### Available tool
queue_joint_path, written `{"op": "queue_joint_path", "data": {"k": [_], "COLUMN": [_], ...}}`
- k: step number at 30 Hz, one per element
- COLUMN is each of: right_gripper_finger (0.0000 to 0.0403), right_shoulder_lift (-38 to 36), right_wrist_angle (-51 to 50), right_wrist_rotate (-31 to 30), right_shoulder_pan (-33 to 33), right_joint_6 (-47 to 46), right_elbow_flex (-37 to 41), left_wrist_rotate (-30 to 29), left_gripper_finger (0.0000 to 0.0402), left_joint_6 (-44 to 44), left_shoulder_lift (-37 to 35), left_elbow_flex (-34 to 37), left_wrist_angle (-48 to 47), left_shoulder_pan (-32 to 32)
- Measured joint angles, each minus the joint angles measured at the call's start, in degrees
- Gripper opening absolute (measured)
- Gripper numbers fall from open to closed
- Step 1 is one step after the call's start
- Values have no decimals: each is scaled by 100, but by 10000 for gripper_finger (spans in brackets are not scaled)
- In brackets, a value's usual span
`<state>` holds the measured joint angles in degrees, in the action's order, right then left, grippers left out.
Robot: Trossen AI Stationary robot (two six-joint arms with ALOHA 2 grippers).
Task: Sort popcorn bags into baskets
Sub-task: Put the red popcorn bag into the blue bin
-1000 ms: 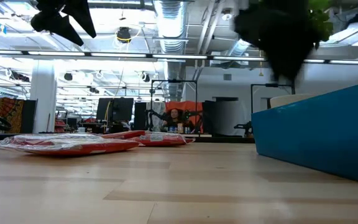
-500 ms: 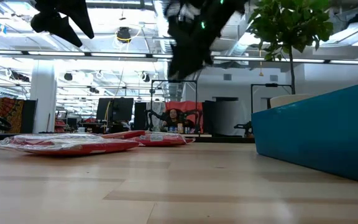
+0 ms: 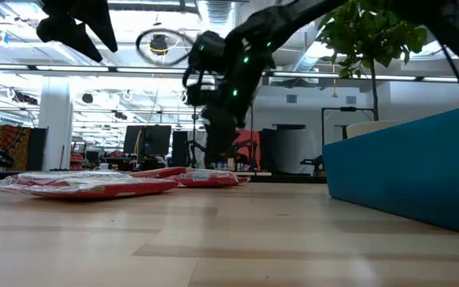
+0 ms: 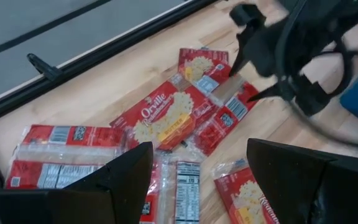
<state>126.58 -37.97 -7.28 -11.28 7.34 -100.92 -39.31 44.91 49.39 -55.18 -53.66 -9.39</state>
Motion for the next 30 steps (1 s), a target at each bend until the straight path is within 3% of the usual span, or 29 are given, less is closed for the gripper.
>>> {"op": "queue_joint_path", "data": {"k": [3,6,14,19,30], "right_gripper_finger": [268,236,20,8,4], "right_shoulder_lift": [408,689,945,636,-1100], "right_wrist_angle": [-328,-704,-1365,-1924,-3345], "right_wrist_rotate": [-171,-196,-231,-88,-114], "right_shoulder_pan": [-2,-1,124,161,726], "right_joint_6": [-70,-254,-464,-737,-1611], "right_elbow_flex": [-250,-556,-1001,-1119,-1159], "left_wrist_rotate": [-2,-15,-29,-32,-35], "left_gripper_finger": [250,250,250,250,250], "left_joint_6": [8,29,32,32,-75], "left_shoulder_lift": [2,2,2,0,0], "left_elbow_flex": [0,0,0,0,0], "left_wrist_angle": [4,6,-1,-1,19], "left_shoulder_pan": [0,0,0,0,0]}}
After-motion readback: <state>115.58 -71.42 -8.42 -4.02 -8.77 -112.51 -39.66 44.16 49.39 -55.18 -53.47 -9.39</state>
